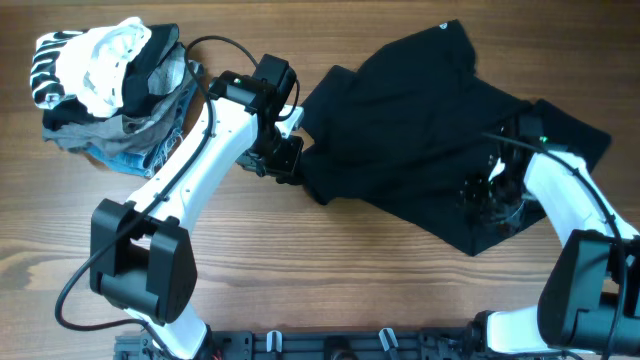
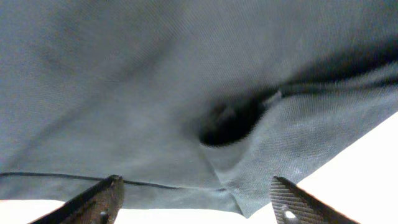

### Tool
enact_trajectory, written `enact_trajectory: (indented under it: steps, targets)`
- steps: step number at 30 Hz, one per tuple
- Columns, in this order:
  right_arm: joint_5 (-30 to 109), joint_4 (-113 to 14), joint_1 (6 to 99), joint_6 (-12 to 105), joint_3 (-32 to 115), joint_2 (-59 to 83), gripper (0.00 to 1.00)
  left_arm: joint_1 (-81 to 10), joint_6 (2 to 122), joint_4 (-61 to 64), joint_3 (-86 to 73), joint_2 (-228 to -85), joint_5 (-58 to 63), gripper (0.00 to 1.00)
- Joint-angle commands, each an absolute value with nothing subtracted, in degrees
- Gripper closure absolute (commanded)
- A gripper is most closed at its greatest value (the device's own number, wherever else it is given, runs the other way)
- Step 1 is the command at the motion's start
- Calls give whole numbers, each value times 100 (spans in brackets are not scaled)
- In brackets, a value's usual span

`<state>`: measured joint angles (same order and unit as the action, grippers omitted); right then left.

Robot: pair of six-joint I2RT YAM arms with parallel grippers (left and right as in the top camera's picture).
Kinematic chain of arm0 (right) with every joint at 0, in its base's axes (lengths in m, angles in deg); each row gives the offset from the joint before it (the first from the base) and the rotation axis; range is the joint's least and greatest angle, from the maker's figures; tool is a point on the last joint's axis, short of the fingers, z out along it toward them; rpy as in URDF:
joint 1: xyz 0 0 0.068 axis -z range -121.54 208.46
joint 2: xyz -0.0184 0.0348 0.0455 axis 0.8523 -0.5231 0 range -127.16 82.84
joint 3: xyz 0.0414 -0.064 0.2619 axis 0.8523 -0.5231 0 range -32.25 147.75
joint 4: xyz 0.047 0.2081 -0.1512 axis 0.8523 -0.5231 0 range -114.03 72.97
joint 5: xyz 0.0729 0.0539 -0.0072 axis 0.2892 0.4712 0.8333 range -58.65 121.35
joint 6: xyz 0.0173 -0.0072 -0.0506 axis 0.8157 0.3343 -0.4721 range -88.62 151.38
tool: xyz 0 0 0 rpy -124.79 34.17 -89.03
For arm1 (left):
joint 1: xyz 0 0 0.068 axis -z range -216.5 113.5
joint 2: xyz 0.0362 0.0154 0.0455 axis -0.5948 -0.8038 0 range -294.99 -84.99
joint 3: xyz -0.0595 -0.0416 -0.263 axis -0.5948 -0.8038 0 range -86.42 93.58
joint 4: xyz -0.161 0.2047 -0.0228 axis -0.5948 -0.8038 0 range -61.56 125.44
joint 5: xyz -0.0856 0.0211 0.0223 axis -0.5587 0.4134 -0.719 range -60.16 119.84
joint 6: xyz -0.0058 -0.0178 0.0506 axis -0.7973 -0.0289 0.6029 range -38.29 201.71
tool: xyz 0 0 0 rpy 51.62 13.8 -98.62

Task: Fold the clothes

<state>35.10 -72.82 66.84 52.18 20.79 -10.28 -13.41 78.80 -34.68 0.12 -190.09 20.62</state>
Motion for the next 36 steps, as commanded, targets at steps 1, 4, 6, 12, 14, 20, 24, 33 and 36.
enact_trajectory:
  steps: [1,4,6,12,14,20,24,33,36]
  targets:
    - [3174,-7103,6667,5709,1635,-1058,30,-1337,7821,-3457,38,-18874,2113,94]
    - [3143,-7105,6667,5830,1569,-1058,44,-1337,7823,-3372,38,-18876,2113,93]
    - [2973,-7090,6667,5897,1580,-1058,76,-1337,7823,-3335,40,-18876,2115,93]
    - [2361,-7673,7301,6009,2415,-1045,96,-1337,7821,-3344,38,-18876,2115,94]
    - [2361,-7813,7878,6011,2673,-1045,96,-1343,7823,-3431,40,-18874,2115,96]
    - [2848,-8303,9854,5679,4044,-1002,96,-1341,7821,-3923,40,-18869,1734,96]
    - [1985,-8572,9904,5692,4131,-982,96,-1151,7775,-4218,38,-18869,1142,96]
    - [2197,-8395,9904,5832,4693,-982,16,-200,7781,-4415,40,-18869,1391,26]
    - [3523,-8458,9902,5576,5344,-980,15,-600,7783,-3009,38,-18874,1553,26]
